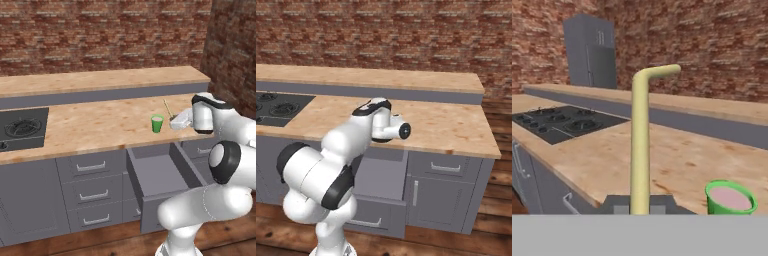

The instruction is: Pick up the straw from the right drawer and put it inside the smoothie cup.

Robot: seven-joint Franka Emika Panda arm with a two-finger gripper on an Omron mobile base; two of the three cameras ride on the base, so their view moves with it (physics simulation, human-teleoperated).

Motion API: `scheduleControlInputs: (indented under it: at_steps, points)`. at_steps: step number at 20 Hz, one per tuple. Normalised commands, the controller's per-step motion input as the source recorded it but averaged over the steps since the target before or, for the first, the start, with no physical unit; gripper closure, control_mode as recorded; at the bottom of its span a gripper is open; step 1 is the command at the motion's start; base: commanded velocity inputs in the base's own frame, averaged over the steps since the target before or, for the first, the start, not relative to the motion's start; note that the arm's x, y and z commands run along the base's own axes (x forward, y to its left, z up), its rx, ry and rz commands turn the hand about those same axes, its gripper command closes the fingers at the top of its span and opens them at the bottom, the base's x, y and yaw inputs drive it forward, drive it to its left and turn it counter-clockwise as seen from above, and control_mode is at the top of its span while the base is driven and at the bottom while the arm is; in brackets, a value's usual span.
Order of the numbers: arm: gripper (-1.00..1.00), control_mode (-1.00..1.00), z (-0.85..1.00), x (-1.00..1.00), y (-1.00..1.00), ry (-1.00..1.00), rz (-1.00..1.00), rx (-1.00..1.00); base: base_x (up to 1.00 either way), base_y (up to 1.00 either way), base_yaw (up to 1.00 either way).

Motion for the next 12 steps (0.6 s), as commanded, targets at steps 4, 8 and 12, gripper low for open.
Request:
scheduleControlInputs:
  at_steps: [4,8,12]
  points:
    - [1.00,-1.00,0.15,0.35,0.00,-0.01,0.00,0.16,0.00,0.00,0.00]
    - [1.00,-1.00,0.22,0.36,-0.08,0.00,0.00,0.14,0.00,0.00,0.00]
    - [1.00,-1.00,0.18,0.32,-0.14,0.00,0.00,0.09,0.00,0.00,0.00]
